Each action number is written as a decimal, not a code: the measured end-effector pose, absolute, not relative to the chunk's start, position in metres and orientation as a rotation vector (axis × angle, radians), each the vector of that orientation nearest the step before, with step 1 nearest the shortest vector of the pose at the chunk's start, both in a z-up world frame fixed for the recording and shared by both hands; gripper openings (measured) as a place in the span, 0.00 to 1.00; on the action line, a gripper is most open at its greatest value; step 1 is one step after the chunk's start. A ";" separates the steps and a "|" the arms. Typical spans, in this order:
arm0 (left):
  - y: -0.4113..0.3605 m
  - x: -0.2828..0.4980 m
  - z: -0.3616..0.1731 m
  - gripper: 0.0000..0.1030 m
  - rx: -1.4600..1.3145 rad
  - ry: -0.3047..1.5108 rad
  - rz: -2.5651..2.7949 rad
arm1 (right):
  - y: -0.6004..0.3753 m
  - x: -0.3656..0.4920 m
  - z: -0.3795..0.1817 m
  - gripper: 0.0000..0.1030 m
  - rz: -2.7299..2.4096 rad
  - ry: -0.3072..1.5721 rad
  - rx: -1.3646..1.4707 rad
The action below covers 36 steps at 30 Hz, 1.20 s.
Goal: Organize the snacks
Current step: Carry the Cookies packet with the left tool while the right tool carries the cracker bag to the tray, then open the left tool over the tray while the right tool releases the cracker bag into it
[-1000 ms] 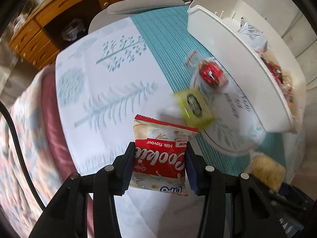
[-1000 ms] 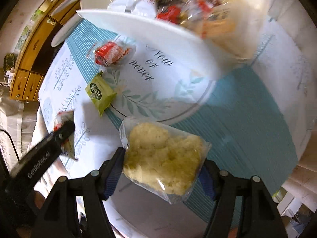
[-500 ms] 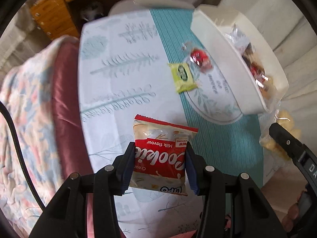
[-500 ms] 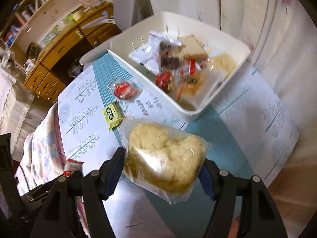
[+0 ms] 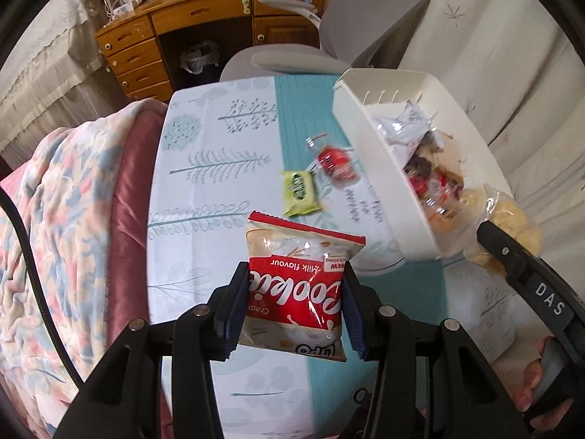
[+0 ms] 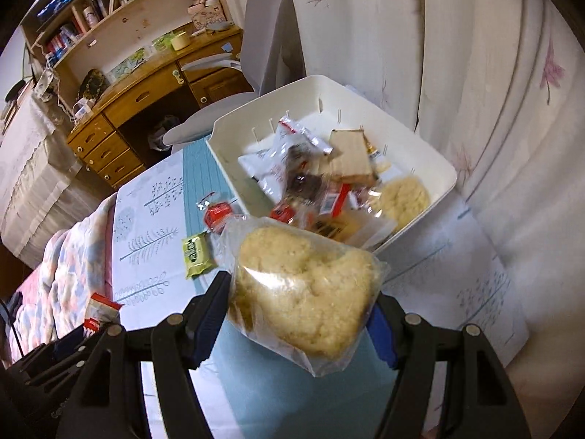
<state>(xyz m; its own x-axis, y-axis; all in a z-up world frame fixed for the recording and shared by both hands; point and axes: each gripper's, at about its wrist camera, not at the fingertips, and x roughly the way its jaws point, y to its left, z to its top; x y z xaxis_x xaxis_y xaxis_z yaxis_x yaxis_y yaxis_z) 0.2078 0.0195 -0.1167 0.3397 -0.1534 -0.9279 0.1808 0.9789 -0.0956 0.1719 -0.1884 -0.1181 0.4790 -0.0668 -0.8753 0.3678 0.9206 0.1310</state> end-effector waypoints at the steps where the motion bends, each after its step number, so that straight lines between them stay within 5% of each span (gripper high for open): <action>1: 0.010 0.207 -0.114 0.44 0.016 1.194 -0.215 | -0.195 0.174 -0.118 0.67 -0.263 1.047 0.310; 27: -0.147 0.245 -0.118 0.45 -0.126 1.124 -0.177 | -0.325 0.234 -0.123 0.68 -0.053 1.040 0.150; 31: -0.154 0.249 -0.123 0.67 -0.143 1.153 -0.169 | -0.333 0.240 -0.127 0.71 -0.030 1.053 0.172; 36: -0.156 0.249 -0.123 0.72 -0.126 1.156 -0.145 | -0.341 0.241 -0.133 0.80 -0.027 1.076 0.219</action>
<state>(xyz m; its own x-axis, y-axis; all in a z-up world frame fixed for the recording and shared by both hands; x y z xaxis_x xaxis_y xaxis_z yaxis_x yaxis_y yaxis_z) 0.2490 -0.1557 -0.1234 0.3955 -0.1785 -0.9010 0.0488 0.9836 -0.1735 0.2415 -0.3405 -0.1330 0.4769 0.0847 -0.8749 0.1278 0.9781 0.1644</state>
